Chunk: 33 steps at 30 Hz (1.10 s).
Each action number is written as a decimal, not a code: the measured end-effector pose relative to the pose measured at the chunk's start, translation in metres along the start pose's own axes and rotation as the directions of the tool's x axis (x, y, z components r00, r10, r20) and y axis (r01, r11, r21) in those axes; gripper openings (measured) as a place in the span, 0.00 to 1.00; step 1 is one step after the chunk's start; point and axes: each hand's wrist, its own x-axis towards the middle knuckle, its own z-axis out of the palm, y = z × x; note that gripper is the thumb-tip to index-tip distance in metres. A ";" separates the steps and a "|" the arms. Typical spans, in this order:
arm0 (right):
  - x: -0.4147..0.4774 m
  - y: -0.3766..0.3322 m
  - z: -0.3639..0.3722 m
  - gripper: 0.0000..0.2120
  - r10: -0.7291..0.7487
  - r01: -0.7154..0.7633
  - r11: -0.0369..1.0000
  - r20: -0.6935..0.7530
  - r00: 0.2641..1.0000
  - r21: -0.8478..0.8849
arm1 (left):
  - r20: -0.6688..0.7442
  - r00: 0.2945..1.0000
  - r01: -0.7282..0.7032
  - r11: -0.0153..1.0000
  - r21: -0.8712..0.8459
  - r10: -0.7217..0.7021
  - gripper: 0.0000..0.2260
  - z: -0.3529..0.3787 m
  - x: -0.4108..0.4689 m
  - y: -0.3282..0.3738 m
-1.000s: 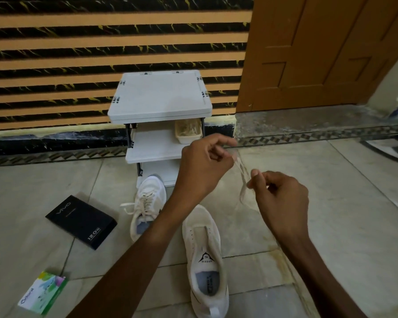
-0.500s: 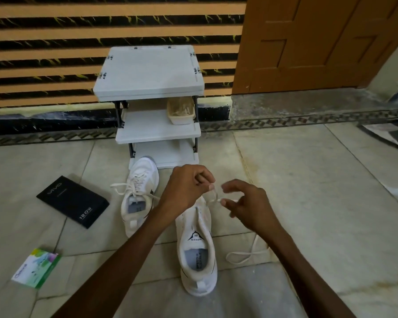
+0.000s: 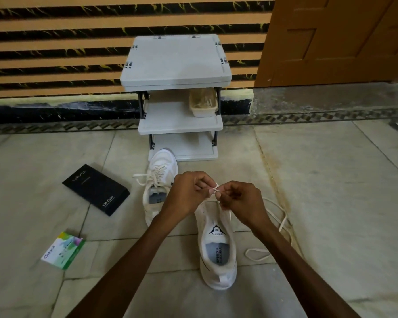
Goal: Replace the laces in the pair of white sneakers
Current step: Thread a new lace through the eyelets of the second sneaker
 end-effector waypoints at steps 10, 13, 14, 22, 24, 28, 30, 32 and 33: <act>0.015 0.023 0.017 0.03 0.024 0.009 0.886 0.064 0.998 -0.464 | 0.185 0.912 0.349 0.930 0.120 -0.366 0.25 0.015 -0.012 -0.050; 0.021 0.026 0.023 0.04 0.024 0.017 0.885 0.083 0.996 -0.465 | 0.174 0.908 0.361 0.922 0.138 -0.381 0.32 0.025 -0.016 -0.052; 0.022 0.027 0.025 0.04 0.026 0.017 0.885 0.085 0.996 -0.466 | 0.149 0.914 0.359 0.924 0.133 -0.376 0.30 0.026 -0.016 -0.052; 0.021 0.035 0.045 0.05 0.025 0.010 0.845 0.058 0.998 -0.535 | 0.123 0.876 0.482 0.859 -0.173 -0.467 0.12 0.023 -0.015 -0.064; 0.018 0.035 0.050 0.05 0.021 0.002 0.848 0.038 0.999 -0.531 | 0.150 0.866 0.500 0.836 -0.225 -0.477 0.13 0.020 -0.014 -0.066; 0.015 0.034 0.058 0.06 0.004 -0.015 0.865 -0.022 1.000 -0.502 | 0.186 0.853 0.522 0.803 -0.288 -0.488 0.15 0.020 -0.014 -0.067; 0.014 0.033 0.060 0.06 0.010 -0.025 0.879 -0.033 0.999 -0.476 | 0.185 0.855 0.519 0.797 -0.309 -0.484 0.14 0.020 -0.015 -0.068; 0.014 0.033 0.059 0.06 0.018 -0.029 0.870 -0.027 0.999 -0.493 | 0.173 0.859 0.512 0.799 -0.316 -0.482 0.14 0.020 -0.014 -0.068; 0.013 0.033 0.059 0.07 0.019 -0.029 0.862 -0.024 1.000 -0.506 | 0.168 0.861 0.509 0.802 -0.312 -0.480 0.14 0.021 -0.015 -0.070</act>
